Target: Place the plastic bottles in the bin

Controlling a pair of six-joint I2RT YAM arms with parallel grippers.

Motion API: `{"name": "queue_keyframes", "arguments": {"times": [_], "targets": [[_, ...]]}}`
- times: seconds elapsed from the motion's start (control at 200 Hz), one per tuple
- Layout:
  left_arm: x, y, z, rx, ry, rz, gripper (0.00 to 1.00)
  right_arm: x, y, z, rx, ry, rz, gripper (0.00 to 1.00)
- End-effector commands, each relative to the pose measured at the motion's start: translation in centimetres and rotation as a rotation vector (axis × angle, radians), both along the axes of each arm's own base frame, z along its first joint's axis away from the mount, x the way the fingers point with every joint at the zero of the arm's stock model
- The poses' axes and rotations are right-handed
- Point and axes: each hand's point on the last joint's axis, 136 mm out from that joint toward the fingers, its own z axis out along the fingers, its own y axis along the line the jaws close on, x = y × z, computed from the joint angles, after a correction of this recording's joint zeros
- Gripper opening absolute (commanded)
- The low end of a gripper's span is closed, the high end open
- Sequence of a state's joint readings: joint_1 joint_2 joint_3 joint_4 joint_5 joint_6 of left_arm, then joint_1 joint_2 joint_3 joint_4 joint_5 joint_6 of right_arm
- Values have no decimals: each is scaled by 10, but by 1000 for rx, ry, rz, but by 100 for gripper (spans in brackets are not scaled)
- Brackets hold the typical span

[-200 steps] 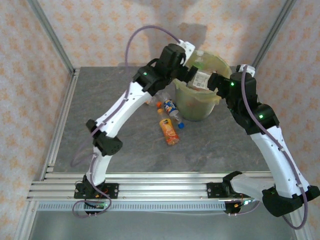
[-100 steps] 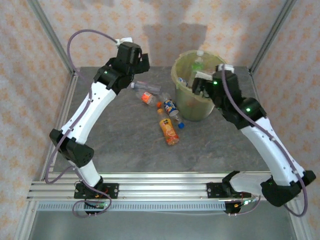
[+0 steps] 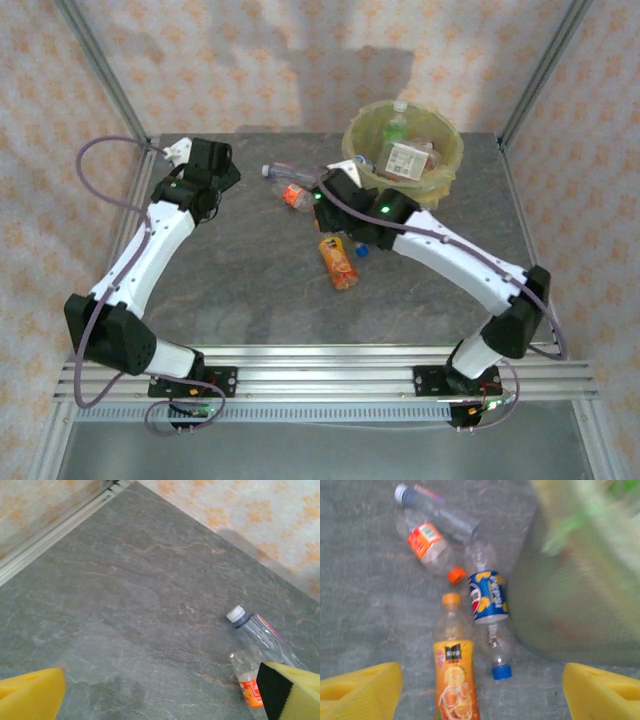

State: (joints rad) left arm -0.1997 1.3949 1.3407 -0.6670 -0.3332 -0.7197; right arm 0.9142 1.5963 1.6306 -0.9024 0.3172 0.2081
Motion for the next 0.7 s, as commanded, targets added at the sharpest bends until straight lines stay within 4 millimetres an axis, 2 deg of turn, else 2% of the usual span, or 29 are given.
{"name": "queue_keyframes", "arguments": {"times": [0.0, 0.085, 0.225, 0.39, 0.696], "targets": [[-15, 24, -5, -29, -52, 135, 100, -8, 12, -26, -31, 103, 25, 82], [-25, 35, -13, -40, -51, 177, 100, -10, 23, -54, -56, 185, 35, 80], [-35, 45, -14, -34, -54, 209, 100, -6, 28, -91, -149, 260, 24, 79], [-41, 50, -12, -22, -49, 220, 100, 6, 31, -120, -246, 298, 11, 78], [-44, 53, -15, -17, -40, 222, 100, 28, 34, -167, -270, 395, -7, 73]]}}
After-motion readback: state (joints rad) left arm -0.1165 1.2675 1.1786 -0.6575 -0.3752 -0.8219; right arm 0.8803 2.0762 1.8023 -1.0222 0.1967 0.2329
